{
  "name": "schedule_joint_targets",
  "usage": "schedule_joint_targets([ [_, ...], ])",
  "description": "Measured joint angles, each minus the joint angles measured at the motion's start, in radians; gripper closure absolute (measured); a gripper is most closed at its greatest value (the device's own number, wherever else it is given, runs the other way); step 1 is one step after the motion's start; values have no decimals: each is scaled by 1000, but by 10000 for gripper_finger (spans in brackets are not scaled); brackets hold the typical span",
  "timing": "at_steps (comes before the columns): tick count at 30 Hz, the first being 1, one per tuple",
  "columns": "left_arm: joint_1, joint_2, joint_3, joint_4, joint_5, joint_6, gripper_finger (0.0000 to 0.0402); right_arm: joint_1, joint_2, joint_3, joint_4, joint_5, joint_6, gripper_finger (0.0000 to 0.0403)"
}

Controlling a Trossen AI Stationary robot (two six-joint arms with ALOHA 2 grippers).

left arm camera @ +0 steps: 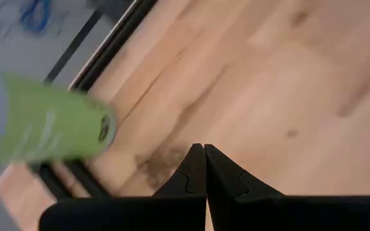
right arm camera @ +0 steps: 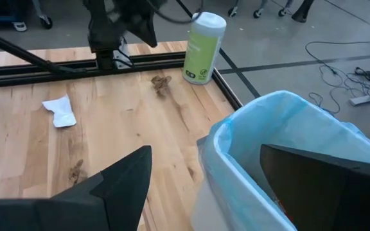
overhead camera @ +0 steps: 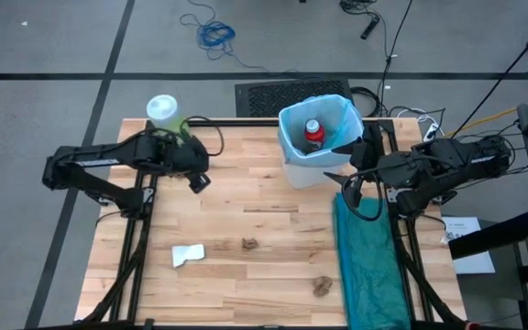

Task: Place trash/remove bag and relplace
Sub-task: Put the top brown paper trash into the trash bin

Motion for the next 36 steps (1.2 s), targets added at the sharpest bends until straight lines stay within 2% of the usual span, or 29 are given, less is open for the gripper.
schedule_joint_targets([
  [6, 102, 0, -179, 10, 2, -37, 401, 0, 4, 0, 1, 0, 0, 119],
  [10, 168, 12, -277, 80, 9, 20, 401, 0, 19, 0, 1, 0, 1, 119],
  [15, 247, 2, -338, 184, 42, 95, 397, 0, 47, 0, 1, 0, 3, 119],
  [22, 376, -2, -367, 239, 112, 129, 330, 0, 89, -1, 1, 2, 11, 119],
  [28, 466, -1, -460, 332, 172, 172, 267, 0, 110, -1, 1, 4, 8, 119],
  [33, 532, -1, -534, 376, 174, 181, 248, 0, 113, -1, 18, 5, -5, 119],
  [36, 570, 0, -578, 408, 217, 217, 246, 0, 113, -1, 28, 5, -18, 119],
])
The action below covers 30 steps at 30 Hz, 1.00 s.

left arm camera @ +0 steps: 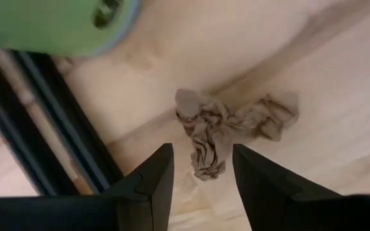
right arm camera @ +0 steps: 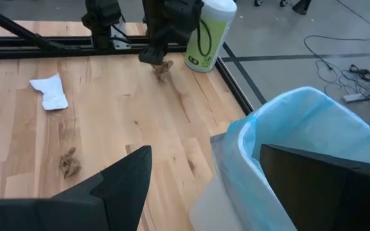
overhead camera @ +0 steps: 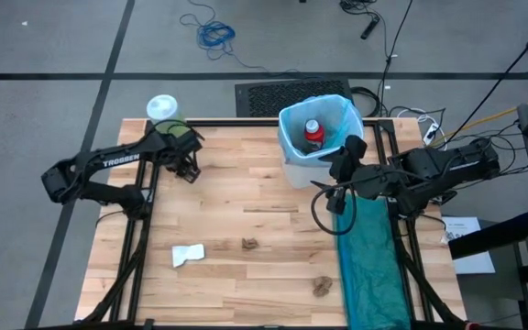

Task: Place trash/remove bag and relplace
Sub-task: Put the top brown paper trash into the trash bin

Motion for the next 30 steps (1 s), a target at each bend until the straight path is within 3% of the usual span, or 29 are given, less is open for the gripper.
schedule_joint_targets([
  [6, 59, 28, -44, 71, 72, 45, 246, -2, 0, 0, 14, 0, -8, 119],
  [11, 75, 64, -45, 98, 72, 59, 256, -2, 0, 0, 16, 0, -16, 119],
  [15, 74, 73, -45, 136, 72, 66, 295, -2, 0, 0, 16, 0, -28, 120],
  [20, 63, 69, -45, 196, 146, 118, 388, -2, 0, 0, 15, 0, -38, 130],
  [24, 29, 57, -16, 233, 220, 121, 398, -2, 0, 0, 15, 0, -38, 140],
  [30, -39, 2, 115, 333, 250, 122, 400, -2, 0, 0, 14, 0, -37, 147],
])
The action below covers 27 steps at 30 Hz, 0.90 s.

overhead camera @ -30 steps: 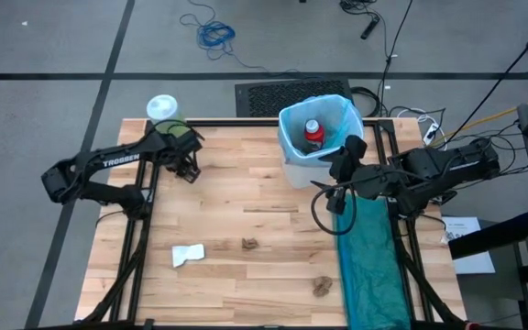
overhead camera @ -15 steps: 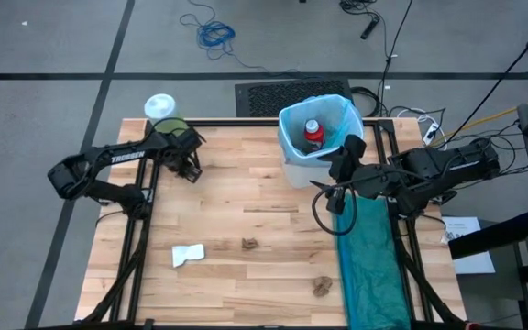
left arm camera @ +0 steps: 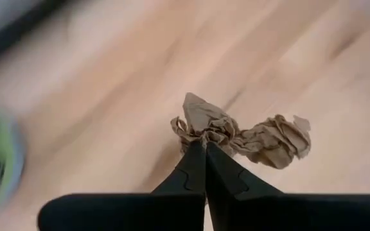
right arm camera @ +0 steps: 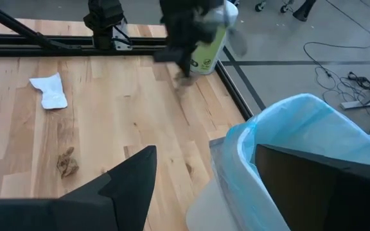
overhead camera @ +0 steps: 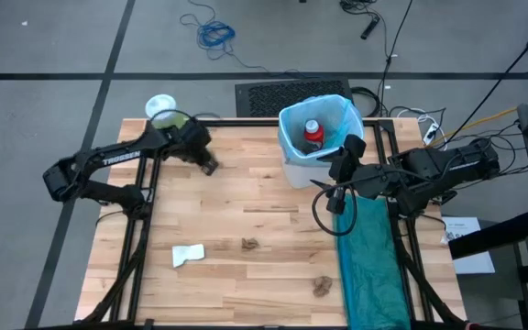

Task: Place trash/remove bag and relplace
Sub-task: Put the top brown paper trash into the trash bin

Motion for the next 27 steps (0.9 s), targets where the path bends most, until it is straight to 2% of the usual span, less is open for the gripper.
schedule_joint_targets([
  [5, -38, -40, 158, 230, 65, -4, 401, -10, 0, 0, -12, 0, -16, 147],
  [10, -81, -3, 342, 428, 181, 29, 401, -64, 0, 0, -39, 5, -14, 147],
  [20, -174, 342, 736, 436, 317, 154, 401, -166, -28, 0, -43, 6, -44, 147],
  [27, -174, 544, 920, 432, 336, 157, 401, -180, -105, 0, -47, 6, -53, 147],
])
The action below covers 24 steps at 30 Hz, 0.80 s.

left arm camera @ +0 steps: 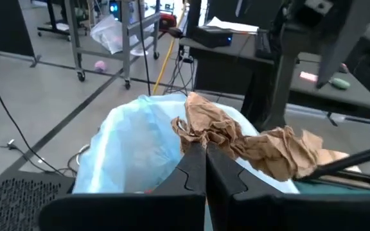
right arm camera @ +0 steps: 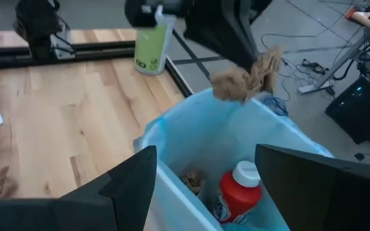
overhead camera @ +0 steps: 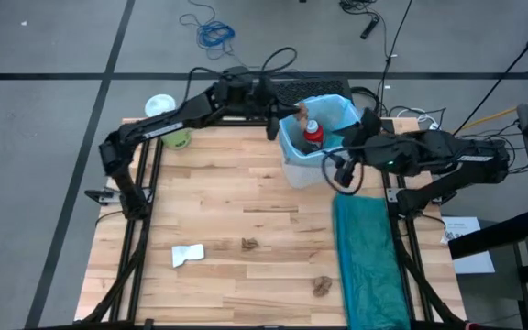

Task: Place trash/remove bag and relplace
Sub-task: Put the top brown paper trash into the trash bin, then put the white paper trash into the trash bin

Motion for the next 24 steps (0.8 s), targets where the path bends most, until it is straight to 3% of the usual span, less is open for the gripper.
schedule_joint_targets([
  [5, -16, 50, 45, -36, 2, 113, 385, 0, -51, 0, -8, -1, -7, 147],
  [16, -54, 41, 55, -64, 13, 154, 249, 0, -81, 0, -17, -2, -7, 147],
  [19, -54, 11, 90, -193, 55, 173, 236, 0, -80, 0, -17, -2, -7, 147],
  [24, -104, -59, 175, -571, 73, 256, 234, 0, -79, 0, -48, -2, -4, 147],
])
